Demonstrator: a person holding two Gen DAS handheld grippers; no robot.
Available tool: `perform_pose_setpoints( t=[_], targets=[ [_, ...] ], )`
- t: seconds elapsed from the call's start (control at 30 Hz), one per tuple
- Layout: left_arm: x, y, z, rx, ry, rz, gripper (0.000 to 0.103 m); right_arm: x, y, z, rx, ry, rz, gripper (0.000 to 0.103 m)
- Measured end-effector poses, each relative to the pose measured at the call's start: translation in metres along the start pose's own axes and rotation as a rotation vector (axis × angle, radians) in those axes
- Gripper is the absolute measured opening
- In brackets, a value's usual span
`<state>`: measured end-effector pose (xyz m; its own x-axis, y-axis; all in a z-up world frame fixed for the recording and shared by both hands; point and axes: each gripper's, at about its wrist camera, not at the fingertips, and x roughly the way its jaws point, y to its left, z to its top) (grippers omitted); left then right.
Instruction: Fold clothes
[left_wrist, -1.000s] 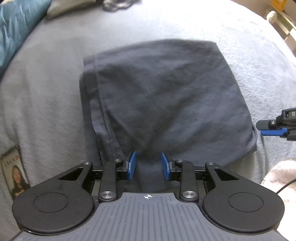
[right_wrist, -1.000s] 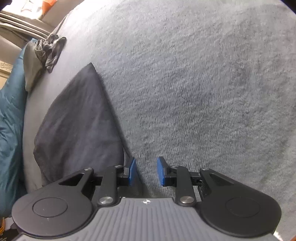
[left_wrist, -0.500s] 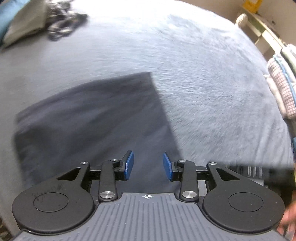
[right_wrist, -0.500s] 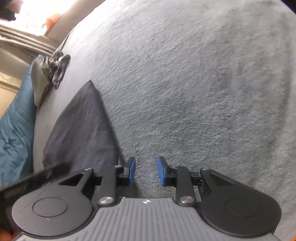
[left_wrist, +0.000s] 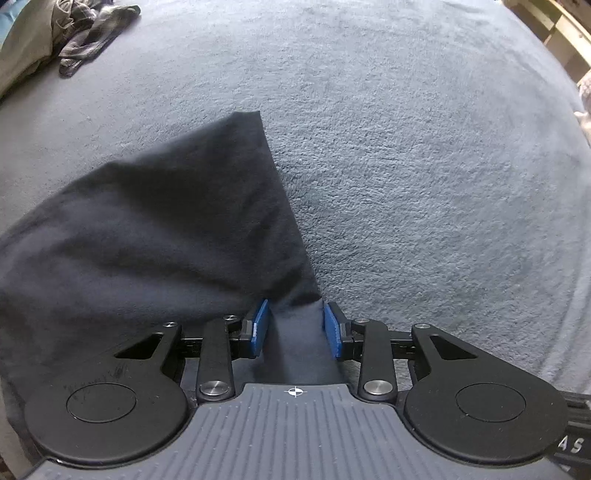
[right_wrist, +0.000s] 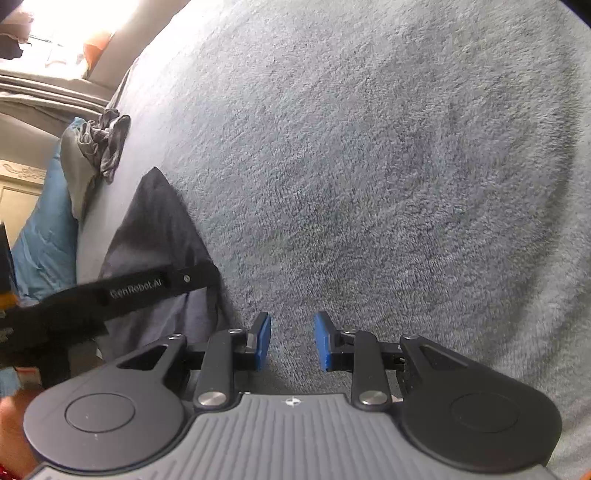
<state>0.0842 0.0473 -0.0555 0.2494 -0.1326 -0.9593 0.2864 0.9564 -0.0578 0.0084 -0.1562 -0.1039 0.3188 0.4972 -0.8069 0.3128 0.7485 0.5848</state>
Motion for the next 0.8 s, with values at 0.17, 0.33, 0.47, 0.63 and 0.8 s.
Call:
perform_pose_setpoints(
  t=[0.17,0.33,0.47,0.63,0.8],
  targets=[
    [-0.002,0.014,-0.006,-0.028,-0.027,-0.046,0.017,0.005,-0.004,0.005,0.01,0.022,0.037,0.029],
    [-0.004,0.047,-0.013,-0.167,-0.057,-0.149,0.004,0.009,-0.004,0.009,0.026,0.044,0.071,0.029],
    [-0.007,0.071,-0.018,-0.27,-0.074,-0.248,0.002,0.015,-0.001,0.011,0.051,0.076,0.12,0.029],
    [-0.021,0.083,-0.025,-0.295,-0.126,-0.318,0.002,0.027,0.004,0.018,0.105,0.104,0.175,0.029],
    [-0.036,0.089,-0.032,-0.302,-0.186,-0.361,0.002,0.045,0.019,0.025,0.107,0.119,0.193,0.029]
  ],
)
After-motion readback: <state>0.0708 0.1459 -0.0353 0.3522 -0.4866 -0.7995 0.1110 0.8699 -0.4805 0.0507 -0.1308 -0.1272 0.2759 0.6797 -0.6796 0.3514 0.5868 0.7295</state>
